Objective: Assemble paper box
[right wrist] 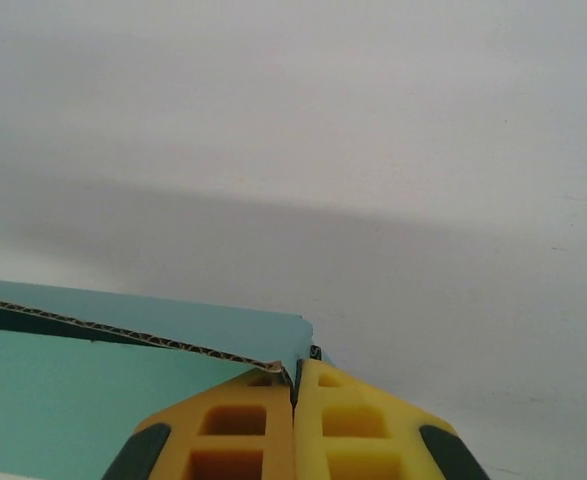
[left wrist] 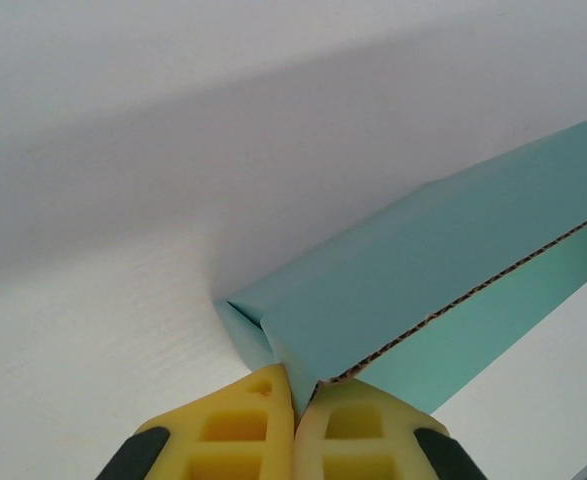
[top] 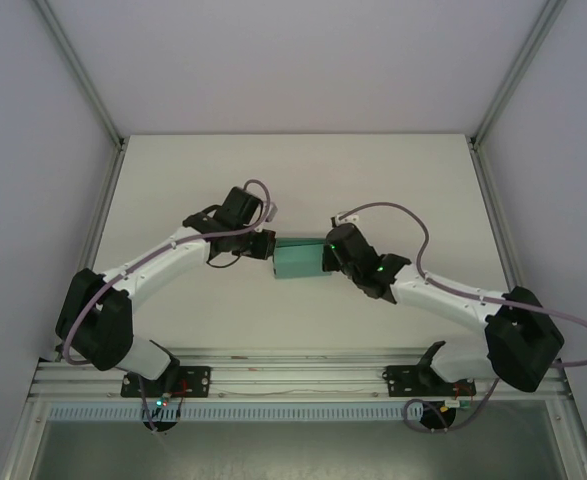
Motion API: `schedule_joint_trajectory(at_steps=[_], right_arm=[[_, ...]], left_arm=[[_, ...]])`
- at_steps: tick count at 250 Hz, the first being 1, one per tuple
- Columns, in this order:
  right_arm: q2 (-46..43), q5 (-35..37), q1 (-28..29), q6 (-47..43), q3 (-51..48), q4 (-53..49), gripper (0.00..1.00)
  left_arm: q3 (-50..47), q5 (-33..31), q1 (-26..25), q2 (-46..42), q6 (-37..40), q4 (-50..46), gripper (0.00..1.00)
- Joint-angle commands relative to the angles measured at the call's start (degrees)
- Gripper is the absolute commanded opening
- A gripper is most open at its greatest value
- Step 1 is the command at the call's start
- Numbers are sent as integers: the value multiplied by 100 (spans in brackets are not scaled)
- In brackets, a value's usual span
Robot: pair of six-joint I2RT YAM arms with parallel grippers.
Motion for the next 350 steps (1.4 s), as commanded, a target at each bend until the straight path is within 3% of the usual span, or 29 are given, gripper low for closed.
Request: schedule_joint_trajectory(at_steps=[1, 66, 84, 122, 204, 296, 326, 350], right_arm=[[237, 7, 193, 207, -60, -807, 4], [72, 21, 268, 370, -187, -670, 3], [63, 8, 281, 399, -176, -716, 3], [57, 54, 322, 427, -193, -663, 3], [74, 152, 370, 406, -387, -202, 2], [-164, 113, 380, -1, -1458, 1324, 4], [-71, 165, 379, 90, -1557, 1437, 5], [-258, 188, 382, 310, -1656, 1609, 12]], left_arm=[[218, 164, -63, -205, -526, -403, 10], [23, 426, -75, 33, -1205, -192, 10], [52, 828, -72, 123, -1337, -80, 9], [294, 917, -72, 136, -1336, -449, 10], [-233, -551, -529, 137, -1071, -48, 12], [-2043, -1242, -1244, -113, -1044, 2204, 11], [-2264, -1432, -1308, 30, -1077, 2348, 11], [-2403, -1590, -1351, 8, -1050, 2340, 11]])
